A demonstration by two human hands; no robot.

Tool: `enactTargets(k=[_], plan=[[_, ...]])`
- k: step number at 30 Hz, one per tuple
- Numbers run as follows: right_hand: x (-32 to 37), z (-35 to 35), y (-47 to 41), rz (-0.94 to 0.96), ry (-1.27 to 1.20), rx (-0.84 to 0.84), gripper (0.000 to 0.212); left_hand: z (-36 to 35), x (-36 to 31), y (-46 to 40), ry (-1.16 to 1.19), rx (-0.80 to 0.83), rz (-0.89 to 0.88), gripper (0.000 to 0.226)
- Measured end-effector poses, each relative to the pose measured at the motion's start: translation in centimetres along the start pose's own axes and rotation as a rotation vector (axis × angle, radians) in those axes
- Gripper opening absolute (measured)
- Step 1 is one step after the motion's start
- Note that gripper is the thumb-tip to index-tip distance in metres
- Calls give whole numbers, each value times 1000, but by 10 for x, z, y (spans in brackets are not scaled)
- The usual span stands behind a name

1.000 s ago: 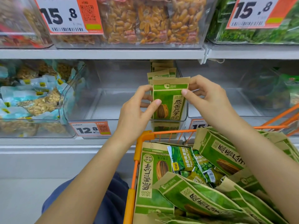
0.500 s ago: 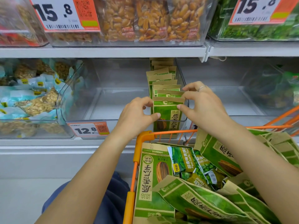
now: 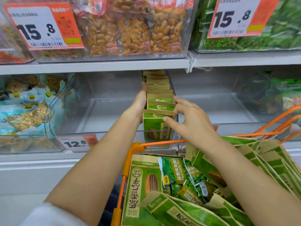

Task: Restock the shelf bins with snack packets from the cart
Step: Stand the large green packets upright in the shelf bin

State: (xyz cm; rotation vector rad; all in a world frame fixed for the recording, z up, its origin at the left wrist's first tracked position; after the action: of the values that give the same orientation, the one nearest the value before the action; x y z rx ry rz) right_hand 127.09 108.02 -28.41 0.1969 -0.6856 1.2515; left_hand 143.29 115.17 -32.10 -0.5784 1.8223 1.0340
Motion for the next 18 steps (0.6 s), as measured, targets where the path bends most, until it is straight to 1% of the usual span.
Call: enactTargets(k=[4, 8, 10, 12, 13, 14, 16, 18], plan=[[-1, -3, -2, 45, 22, -14, 32, 3, 5, 2, -16, 48, -88, 65], [-3, -1, -2, 83, 41, -46, 27, 8, 7, -2, -110, 46, -58, 60], [-3, -3, -3, 109, 94, -61, 28, 17, 4, -1, -186, 17, -59, 64], [-5, -2, -5, 91, 115, -72, 28, 25, 4, 5, -260, 8, -45, 74], [-6, -2, -7, 68, 114, -69, 28, 29, 4, 11, -278, -22, -67, 77], [-8, -1, -8, 41, 101, -51, 27, 33, 3, 16, -293, -88, -116, 74], [-11, 1, -8, 21, 27, 4, 23, 44, 3, 30, -341, -207, -222, 62], [-8, 10, -5, 30, -121, 13, 24, 52, 4, 48, -401, -246, -330, 47]])
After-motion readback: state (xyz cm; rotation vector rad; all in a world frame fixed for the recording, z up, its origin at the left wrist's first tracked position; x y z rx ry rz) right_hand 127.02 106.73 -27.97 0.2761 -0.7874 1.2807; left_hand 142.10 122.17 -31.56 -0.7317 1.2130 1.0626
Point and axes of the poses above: each hand's wrist, its own y-axis away from the middle knuckle, its own z-axis out of the back of the hand, x = y × z, the point moved 2 cm from there along -y, towards the middle knuckle, and after that the axes turned 6 degrees about -y, right-handed, at the moved point
